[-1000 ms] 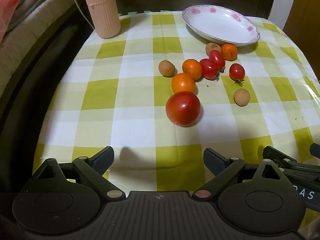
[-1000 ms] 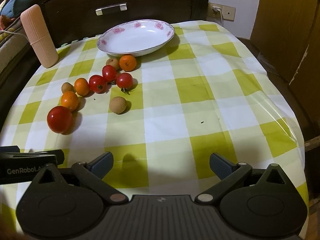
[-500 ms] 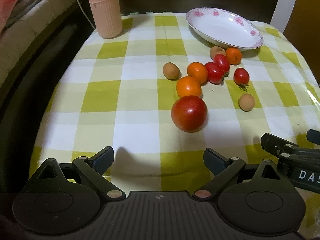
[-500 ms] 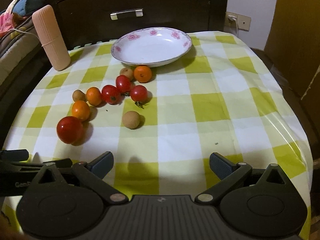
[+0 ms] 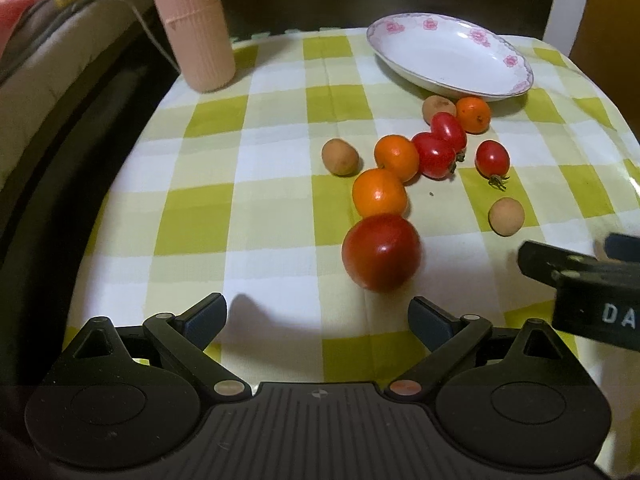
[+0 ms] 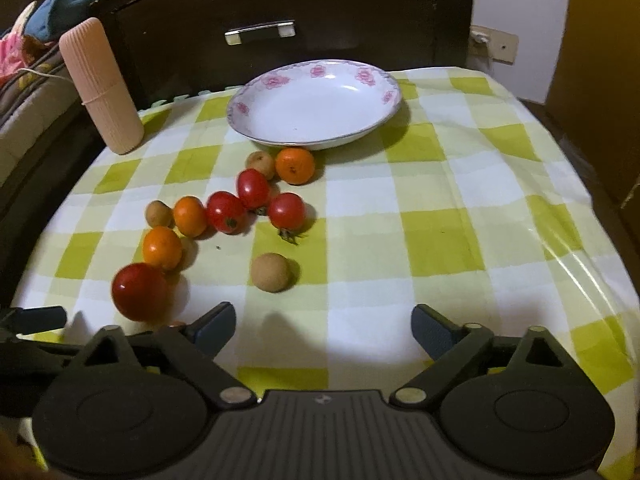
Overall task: Organize fruits
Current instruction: 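Grasp the small brown round fruit with the right tool while the left tool approaches the large red tomato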
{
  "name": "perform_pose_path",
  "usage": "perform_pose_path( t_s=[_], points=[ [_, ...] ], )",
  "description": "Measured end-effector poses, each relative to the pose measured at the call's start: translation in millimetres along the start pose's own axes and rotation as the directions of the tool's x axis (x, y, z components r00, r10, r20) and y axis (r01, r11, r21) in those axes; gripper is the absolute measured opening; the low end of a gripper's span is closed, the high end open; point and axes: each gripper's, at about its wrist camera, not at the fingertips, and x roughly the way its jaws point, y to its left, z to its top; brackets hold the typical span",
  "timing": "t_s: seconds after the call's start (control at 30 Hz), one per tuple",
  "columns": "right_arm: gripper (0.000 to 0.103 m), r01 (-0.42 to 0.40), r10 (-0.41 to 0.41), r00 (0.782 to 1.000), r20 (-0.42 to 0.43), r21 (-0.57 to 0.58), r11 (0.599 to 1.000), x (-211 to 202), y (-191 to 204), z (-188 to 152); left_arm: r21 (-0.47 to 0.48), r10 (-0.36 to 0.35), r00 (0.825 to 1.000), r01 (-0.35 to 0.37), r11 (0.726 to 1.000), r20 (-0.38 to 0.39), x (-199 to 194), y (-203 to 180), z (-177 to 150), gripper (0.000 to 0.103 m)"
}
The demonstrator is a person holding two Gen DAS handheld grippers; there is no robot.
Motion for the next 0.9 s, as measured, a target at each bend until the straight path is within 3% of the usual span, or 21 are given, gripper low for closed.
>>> perform_pose_path(
  t_s=[0.1, 0.37, 0.47, 0.6, 0.7, 0.9],
  points=[
    [0.087, -0.030, 0.030, 0.999, 0.009, -0.027, 0.999, 3, 3, 3, 0.015, 0.006, 1.000, -0.006, 1.000, 0.004, -2, -2, -1, 0.099],
    [0.066, -0.085, 0.084, 0.996, -0.011, -0.101, 0.991, 21, 11, 14, 0.039, 0.003, 1.000, -0.004, 0.999, 0.007, 3, -5, 0, 0.098],
    [0.050, -0.111, 0.109, 0.994, -0.022, -0.121, 0.986, 28, 12, 16, 0.028, -0.004, 1.000, 0.003, 1.000, 0.007, 4, -4, 2, 0.097],
    [0.044, -0.099, 0.098, 0.995, -0.018, -0.165, 0.981, 34, 16, 20, 0.008, -0.014, 1.000, 0.014, 1.000, 0.004, 7, 0, 6, 0.091],
    [0.025, -0.097, 0.096, 0.995, -0.016, -0.163, 0.982, 34, 13, 22, -0.001, -0.032, 0.999, 0.032, 0.999, -0.004, 9, 1, 8, 0.089],
    [0.025, -0.116, 0.114, 0.993, -0.025, -0.155, 0.981, 27, 6, 15, 0.023, -0.072, 0.997, 0.072, 0.997, 0.016, 7, -5, 13, 0.071]
  ],
)
